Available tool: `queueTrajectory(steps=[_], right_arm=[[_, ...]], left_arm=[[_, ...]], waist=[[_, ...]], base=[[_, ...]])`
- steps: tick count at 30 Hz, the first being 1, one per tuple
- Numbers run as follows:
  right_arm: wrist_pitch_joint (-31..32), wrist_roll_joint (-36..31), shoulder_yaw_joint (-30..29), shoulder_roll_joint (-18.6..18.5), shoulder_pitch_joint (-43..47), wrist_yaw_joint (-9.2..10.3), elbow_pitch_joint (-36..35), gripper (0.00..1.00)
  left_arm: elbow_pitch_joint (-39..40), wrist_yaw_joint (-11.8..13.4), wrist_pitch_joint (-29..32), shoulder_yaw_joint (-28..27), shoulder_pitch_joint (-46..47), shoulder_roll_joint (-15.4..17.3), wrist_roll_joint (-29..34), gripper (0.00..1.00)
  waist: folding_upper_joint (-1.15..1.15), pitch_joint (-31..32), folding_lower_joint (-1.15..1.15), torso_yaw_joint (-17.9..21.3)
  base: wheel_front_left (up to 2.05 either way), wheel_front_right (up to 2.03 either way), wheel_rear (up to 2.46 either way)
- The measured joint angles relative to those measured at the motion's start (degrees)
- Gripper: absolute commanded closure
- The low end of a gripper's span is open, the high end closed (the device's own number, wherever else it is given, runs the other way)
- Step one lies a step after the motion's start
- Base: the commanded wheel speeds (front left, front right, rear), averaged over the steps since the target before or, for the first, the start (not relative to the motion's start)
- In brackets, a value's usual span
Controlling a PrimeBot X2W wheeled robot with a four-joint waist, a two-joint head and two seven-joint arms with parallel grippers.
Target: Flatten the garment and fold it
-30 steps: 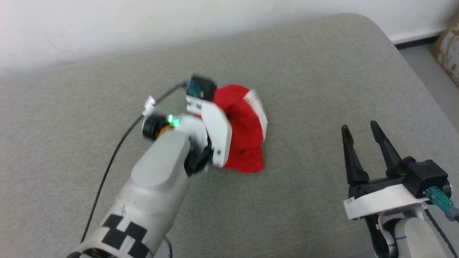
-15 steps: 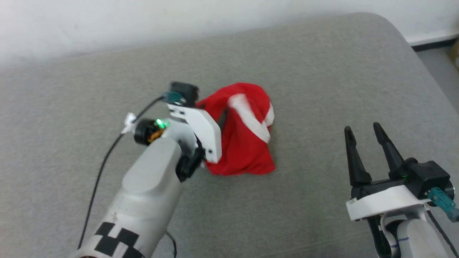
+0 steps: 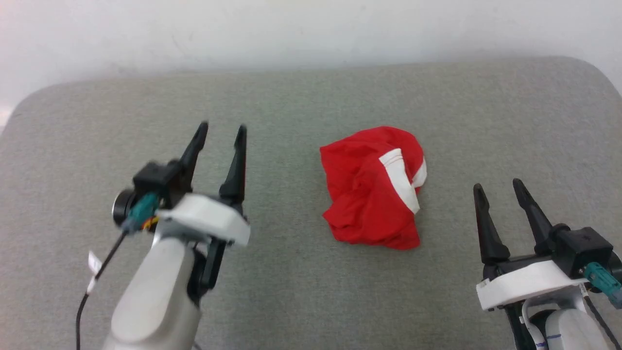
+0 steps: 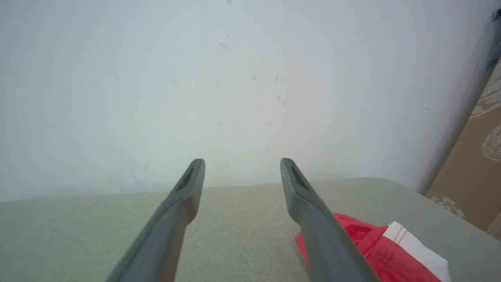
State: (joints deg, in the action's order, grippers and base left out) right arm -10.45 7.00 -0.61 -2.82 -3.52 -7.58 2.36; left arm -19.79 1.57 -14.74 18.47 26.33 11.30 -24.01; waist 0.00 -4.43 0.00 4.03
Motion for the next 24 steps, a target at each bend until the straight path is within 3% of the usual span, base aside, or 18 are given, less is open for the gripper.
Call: queueTrajectory(steps=[9,19,24], right_arm=[[1.4,-0.1,0.2,0.0,1.8,0.0,0.1,0.0],[3.3,-0.5,0.8,0.0,1.6,0.0,1.2,0.0],[11.1,-0.2,4.4,-0.1,-5.6,0.03,7.3,0.0]], left_arm=[[9.0,-0.6,0.0,-8.2,-16.1,-1.6,4.7,0.0],[13.0,-1.6,0.0,-14.5,-21.0,-5.0,8.9,0.0],[13.8,-3.0,0.0,-16.0,-21.3,-6.2,10.1,0.0]], waist=[[0.0,2.9,0.0,-3.0],[0.0,2.8,0.0,-4.9],[0.0,1.7,0.0,-5.3]], base=[[0.0,0.0,0.0],[0.0,0.0,0.0],[0.0,0.0,0.0]])
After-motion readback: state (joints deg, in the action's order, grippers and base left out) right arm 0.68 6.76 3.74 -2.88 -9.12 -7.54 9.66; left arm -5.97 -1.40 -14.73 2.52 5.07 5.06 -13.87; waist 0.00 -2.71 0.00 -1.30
